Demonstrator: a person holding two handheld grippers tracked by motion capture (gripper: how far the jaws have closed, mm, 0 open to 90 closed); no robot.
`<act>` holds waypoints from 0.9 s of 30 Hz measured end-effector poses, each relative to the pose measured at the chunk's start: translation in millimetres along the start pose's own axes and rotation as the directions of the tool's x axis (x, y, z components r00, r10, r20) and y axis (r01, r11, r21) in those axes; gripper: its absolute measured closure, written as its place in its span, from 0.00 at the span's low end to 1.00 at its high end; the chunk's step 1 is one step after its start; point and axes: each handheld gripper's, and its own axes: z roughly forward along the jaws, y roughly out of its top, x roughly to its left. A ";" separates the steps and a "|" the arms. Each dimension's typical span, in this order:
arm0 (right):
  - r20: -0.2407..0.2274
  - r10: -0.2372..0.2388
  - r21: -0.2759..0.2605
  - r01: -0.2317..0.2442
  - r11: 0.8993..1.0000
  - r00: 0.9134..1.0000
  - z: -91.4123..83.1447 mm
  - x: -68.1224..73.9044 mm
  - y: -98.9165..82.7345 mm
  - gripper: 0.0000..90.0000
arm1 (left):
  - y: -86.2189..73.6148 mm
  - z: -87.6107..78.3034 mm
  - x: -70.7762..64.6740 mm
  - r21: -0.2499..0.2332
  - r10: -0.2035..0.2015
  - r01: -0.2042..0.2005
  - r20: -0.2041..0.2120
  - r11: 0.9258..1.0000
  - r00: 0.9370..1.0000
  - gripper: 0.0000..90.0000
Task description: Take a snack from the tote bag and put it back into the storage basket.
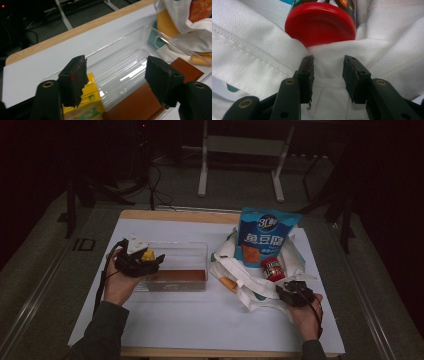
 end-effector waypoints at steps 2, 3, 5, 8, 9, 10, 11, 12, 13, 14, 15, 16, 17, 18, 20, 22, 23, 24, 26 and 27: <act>-0.004 0.006 0.010 -0.006 1.000 1.000 0.0 -0.6 1.3 0.67 | 1.5 1.3 -5.7 -0.001 0.017 -0.017 0.010 1.000 1.000 0.42; -0.007 0.005 0.016 -0.005 1.000 1.000 -0.1 -1.2 2.2 0.67 | 2.3 1.8 -8.8 -0.002 0.025 -0.025 0.019 1.000 1.000 0.42; -0.016 0.005 0.034 -0.004 0.999 1.000 -0.1 -2.4 4.7 0.67 | 4.0 2.2 -15.0 -0.010 0.043 -0.043 0.028 0.999 0.999 0.44; -0.028 0.014 0.058 -0.012 0.998 1.000 -0.2 -3.9 8.3 0.67 | 6.2 3.0 -24.1 -0.020 0.064 -0.063 0.059 0.998 0.996 0.45; -0.032 0.007 0.064 -0.005 0.998 0.999 -0.5 -4.3 9.2 0.67 | 6.4 3.3 -26.2 -0.024 0.068 -0.067 0.065 0.997 0.996 0.45; -0.036 0.005 0.065 -0.003 0.998 0.999 -0.8 -4.8 9.3 0.67 | 6.3 3.6 -29.4 -0.029 0.070 -0.068 0.077 0.997 0.995 0.45; -0.043 0.003 0.065 0.000 0.998 0.999 -1.4 -5.4 9.5 0.66 | 6.1 4.0 -31.2 -0.032 0.067 -0.065 0.094 0.997 0.993 0.45; -0.045 -0.005 0.064 0.008 0.998 0.999 -2.2 -5.8 9.5 0.64 | 5.6 4.1 -32.5 -0.034 0.064 -0.061 0.103 0.998 0.993 0.44; -0.046 -0.008 0.062 0.011 0.998 0.999 -2.9 -6.1 9.5 0.62 | 4.7 4.6 -34.7 -0.041 0.062 -0.058 0.112 0.997 0.992 0.44; -0.050 -0.007 0.059 0.010 0.998 0.999 -3.7 -6.4 9.7 0.61 | 3.7 5.0 -36.8 -0.043 0.065 -0.060 0.121 0.997 0.991 0.44; -0.050 -0.004 0.055 0.007 0.998 0.999 -4.8 -6.9 10.3 0.60 | 2.6 5.8 -39.1 -0.048 0.066 -0.061 0.132 0.997 0.989 0.44; -0.057 0.004 0.046 -0.001 0.999 0.998 -6.2 -7.8 10.8 0.59 | 1.0 6.9 -41.7 -0.051 0.068 -0.061 0.143 0.997 0.987 0.44; -0.069 0.019 0.039 -0.016 0.999 0.997 -7.9 -9.1 11.7 0.58 | 0.1 7.6 -42.8 -0.051 0.069 -0.062 0.151 0.997 0.986 0.44; -0.076 0.024 0.034 -0.021 0.999 0.997 -8.9 -9.9 12.3 0.57 | -1.1 8.6 -44.3 -0.051 0.068 -0.061 0.159 0.997 0.985 0.44; -0.081 0.027 0.029 -0.025 0.999 0.996 -10.2 -10.8 13.1 0.56 | -3.6 10.6 -47.6 -0.057 0.070 -0.060 0.181 0.997 0.981 0.44; -0.093 0.043 0.002 -0.043 0.999 0.995 -14.4 -12.9 15.7 0.52 | -5.4 11.6 -49.9 -0.061 0.076 -0.065 0.198 0.996 0.977 0.44; -0.093 0.045 -0.005 -0.046 0.999 0.995 -15.8 -13.4 16.6 0.52 | -6.1 11.9 -51.4 -0.067 0.080 -0.068 0.204 0.995 0.976 0.45; -0.090 0.051 -0.010 -0.052 0.999 0.995 -17.1 -13.7 17.5 0.52 | -6.5 12.4 -52.5 -0.067 0.083 -0.071 0.212 0.995 0.974 0.45; -0.088 0.051 -0.019 -0.053 0.998 0.995 -19.5 -15.0 19.3 0.52 | -7.7 12.7 -54.9 -0.071 0.097 -0.083 0.222 0.994 0.970 0.45; -0.085 0.058 -0.022 -0.060 0.998 0.995 -20.7 -15.8 20.1 0.53 | -8.2 12.9 -55.9 -0.074 0.098 -0.083 0.234 0.994 0.967 0.46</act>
